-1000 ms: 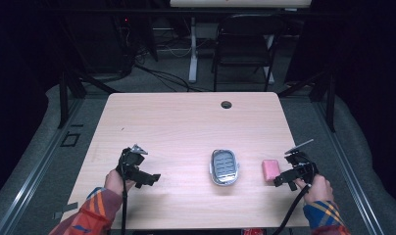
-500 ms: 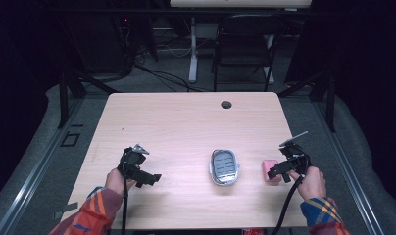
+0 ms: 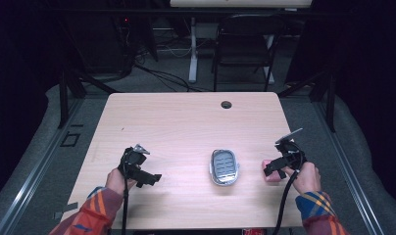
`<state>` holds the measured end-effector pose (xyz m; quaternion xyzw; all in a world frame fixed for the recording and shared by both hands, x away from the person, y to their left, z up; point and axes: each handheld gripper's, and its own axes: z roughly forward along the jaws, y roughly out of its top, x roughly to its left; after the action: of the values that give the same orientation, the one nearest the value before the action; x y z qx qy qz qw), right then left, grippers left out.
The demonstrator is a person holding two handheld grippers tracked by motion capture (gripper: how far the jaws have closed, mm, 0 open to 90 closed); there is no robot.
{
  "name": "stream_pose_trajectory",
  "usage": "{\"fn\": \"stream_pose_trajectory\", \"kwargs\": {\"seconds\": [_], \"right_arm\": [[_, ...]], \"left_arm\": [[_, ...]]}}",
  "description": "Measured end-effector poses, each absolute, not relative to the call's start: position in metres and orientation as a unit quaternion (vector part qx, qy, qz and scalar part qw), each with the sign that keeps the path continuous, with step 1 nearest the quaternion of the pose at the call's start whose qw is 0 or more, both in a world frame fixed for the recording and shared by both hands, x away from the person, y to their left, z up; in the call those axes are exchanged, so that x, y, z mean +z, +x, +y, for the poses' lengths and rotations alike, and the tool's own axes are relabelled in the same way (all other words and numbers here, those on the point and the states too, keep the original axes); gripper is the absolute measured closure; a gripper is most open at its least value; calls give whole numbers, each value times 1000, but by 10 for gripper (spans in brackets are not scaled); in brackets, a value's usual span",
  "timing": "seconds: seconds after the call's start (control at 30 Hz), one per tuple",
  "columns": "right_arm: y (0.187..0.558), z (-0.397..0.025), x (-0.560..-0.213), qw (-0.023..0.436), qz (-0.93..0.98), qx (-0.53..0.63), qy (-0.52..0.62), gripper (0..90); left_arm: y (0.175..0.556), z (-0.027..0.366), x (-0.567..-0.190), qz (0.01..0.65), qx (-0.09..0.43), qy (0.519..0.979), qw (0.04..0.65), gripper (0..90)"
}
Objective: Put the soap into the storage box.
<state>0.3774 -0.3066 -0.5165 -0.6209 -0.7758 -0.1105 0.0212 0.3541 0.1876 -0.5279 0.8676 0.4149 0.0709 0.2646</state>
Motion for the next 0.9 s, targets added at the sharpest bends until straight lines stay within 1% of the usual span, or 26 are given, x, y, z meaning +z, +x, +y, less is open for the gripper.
{"fn": "stream_pose_trajectory", "kwargs": {"seconds": [0.13,0.3,0.47,0.5,0.6,0.63,0.8,0.83,0.9], "right_arm": [[382,-303,-518,17,-772,-123,-623,0],[388,-297,-518,15,-776,-109,-621,0],[391,-294,-519,22,-775,-97,-624,0],[392,-293,-522,13,-773,-100,-626,6],[394,-293,-523,15,-774,-94,-626,28],[395,-293,-525,17,-771,-92,-630,76],[398,-292,-527,15,-773,-84,-628,113],[399,-291,-529,12,-772,-85,-630,142],[400,-292,-529,13,-779,-73,-622,149]], "left_arm": [[354,187,-528,414,72,869,264,1],[354,187,-528,413,71,870,262,1],[354,187,-528,413,71,869,263,1],[354,187,-528,413,70,869,264,1],[354,186,-528,413,68,869,263,1],[354,186,-529,412,67,870,263,1],[354,186,-529,412,66,870,262,1],[354,186,-529,411,65,871,261,1],[354,186,-529,410,65,872,260,1]]}}
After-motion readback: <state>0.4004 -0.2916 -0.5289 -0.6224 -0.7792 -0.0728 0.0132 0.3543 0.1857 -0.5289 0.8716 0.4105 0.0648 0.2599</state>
